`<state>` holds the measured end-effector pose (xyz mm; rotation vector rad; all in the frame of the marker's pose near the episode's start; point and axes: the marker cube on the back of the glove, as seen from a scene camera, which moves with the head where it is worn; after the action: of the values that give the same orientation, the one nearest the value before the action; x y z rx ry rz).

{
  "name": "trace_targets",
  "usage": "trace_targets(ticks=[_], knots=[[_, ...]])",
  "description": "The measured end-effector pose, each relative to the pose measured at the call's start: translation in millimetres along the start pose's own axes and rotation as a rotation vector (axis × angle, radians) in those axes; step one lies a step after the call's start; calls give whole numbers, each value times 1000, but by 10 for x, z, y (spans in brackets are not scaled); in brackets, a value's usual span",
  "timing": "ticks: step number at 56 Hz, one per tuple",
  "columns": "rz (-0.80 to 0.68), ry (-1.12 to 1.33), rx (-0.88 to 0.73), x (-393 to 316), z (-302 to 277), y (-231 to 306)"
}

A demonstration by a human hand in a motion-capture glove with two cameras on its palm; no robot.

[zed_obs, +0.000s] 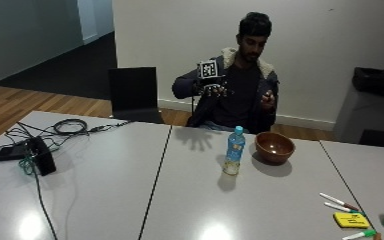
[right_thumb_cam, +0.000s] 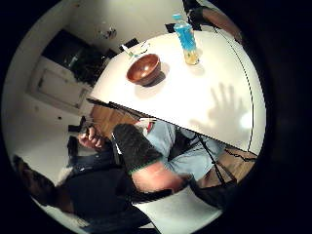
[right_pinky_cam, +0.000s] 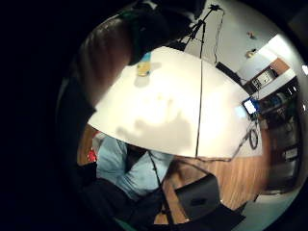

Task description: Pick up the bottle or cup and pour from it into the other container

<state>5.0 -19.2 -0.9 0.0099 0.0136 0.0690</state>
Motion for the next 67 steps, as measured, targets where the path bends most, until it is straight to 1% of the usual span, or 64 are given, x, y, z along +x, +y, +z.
trace_targets(ticks=[2, 5, 6, 9, 13, 14, 15, 18, 19, 21, 23, 25, 27, 29, 30, 32, 34, 36, 39, 43, 46, 48, 50, 52, 54, 57, 58, 62, 67], knots=[[18, 4, 6, 4, 6, -9], [-48, 12, 17, 45, 21, -22], [-47, 12, 30, 48, 29, -25], [47, 17, 60, 27, 52, 1], [270, 35, 145, 11, 82, -168], [285, 39, 149, 21, 87, -204], [262, 43, 131, 41, 88, -210], [109, 56, 53, 128, 92, -182], [94, 60, 46, 153, 101, -221], [162, 68, 75, 188, 136, -401], [270, 78, 151, 225, 189, -657], [319, 91, 235, 283, 251, -885], [311, 100, 272, 345, 309, -1029], [270, 96, 273, 409, 361, -1145], [236, 89, 253, 440, 384, -1183], [149, 64, 145, 502, 419, -1191], [73, 29, 31, 566, 466, -1204], [51, -9, 33, 622, 553, -1325], [65, -75, 86, 687, 692, -1544], [83, -240, 40, 737, 874, -1760], [149, -379, 88, 725, 1044, -1963], [219, -476, 83, 689, 1145, -2089], [255, -570, 60, 648, 1247, -2190], [243, -653, 37, 613, 1363, -2233], [199, -722, 29, 584, 1486, -2261], [111, -800, 97, 559, 1662, -2436], [107, -827, 107, 546, 1708, -2507], [197, -950, -16, 462, 1856, -2566], [189, -1075, -52, 396, 2022, -2716]])
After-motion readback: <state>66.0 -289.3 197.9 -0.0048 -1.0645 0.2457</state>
